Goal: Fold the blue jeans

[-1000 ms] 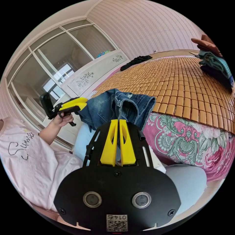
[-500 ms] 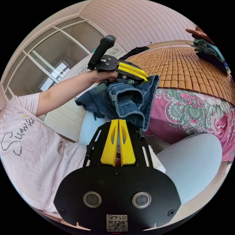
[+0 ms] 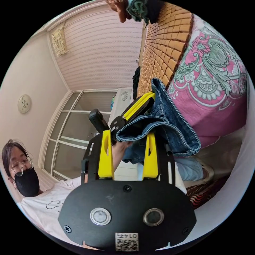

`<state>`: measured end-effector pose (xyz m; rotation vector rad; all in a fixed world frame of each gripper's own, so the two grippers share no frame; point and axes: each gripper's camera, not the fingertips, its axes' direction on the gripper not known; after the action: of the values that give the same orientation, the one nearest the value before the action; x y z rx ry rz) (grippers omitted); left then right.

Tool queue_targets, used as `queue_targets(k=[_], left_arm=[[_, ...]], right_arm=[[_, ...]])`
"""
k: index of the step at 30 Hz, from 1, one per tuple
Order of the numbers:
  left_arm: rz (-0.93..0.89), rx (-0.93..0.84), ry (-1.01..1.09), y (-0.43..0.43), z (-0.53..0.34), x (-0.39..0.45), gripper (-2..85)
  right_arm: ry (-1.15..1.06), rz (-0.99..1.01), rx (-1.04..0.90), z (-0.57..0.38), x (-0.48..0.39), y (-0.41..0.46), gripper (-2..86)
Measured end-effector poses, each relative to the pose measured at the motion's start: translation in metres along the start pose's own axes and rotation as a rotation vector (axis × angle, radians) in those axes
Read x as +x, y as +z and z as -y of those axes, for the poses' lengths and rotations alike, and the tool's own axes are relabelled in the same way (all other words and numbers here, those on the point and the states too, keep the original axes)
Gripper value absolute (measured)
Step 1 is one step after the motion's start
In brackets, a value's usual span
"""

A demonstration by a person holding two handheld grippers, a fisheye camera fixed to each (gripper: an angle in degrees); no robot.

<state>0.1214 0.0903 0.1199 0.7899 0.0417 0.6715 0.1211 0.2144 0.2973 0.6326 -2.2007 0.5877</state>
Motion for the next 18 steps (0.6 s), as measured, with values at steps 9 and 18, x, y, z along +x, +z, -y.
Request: queue_targets(k=[9,18], left_arm=[[-0.054,-0.157,0.195,-0.017,0.073,-0.046,11.9],[-0.214,-0.165,0.116,-0.05,0.11,-0.107,0.0]], right_arm=[[-0.088,-0.093,-0.08,-0.034,0.008,0.01,1.6],[-0.175,-0.146,-0.182,-0.08,-0.004,0.053,0.6]])
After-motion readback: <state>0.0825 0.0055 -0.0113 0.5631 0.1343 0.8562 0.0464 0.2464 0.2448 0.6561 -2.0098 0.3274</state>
